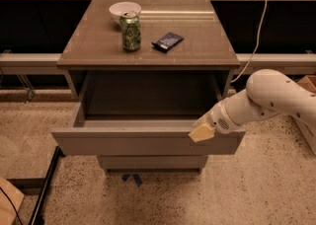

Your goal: Open top drawer

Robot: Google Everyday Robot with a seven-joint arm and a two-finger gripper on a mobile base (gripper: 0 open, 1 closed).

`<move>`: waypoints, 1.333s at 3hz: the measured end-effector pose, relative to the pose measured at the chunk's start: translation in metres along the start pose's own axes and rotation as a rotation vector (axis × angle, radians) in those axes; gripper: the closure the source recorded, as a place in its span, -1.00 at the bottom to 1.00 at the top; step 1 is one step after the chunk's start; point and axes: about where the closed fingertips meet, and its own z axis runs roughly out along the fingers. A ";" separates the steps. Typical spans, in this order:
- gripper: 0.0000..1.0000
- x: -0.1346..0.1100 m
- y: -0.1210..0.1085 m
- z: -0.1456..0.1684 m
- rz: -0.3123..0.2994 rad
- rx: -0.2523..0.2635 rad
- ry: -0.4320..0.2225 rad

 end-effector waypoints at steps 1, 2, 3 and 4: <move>0.62 0.000 0.000 0.000 0.000 0.000 0.000; 0.15 0.000 0.001 0.001 -0.001 -0.002 0.001; -0.29 0.000 0.001 0.001 -0.001 -0.002 0.001; -0.78 0.000 0.002 0.002 -0.002 -0.005 0.002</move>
Offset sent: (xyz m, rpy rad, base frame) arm 0.0000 0.0000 0.0000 0.0000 0.0000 0.0000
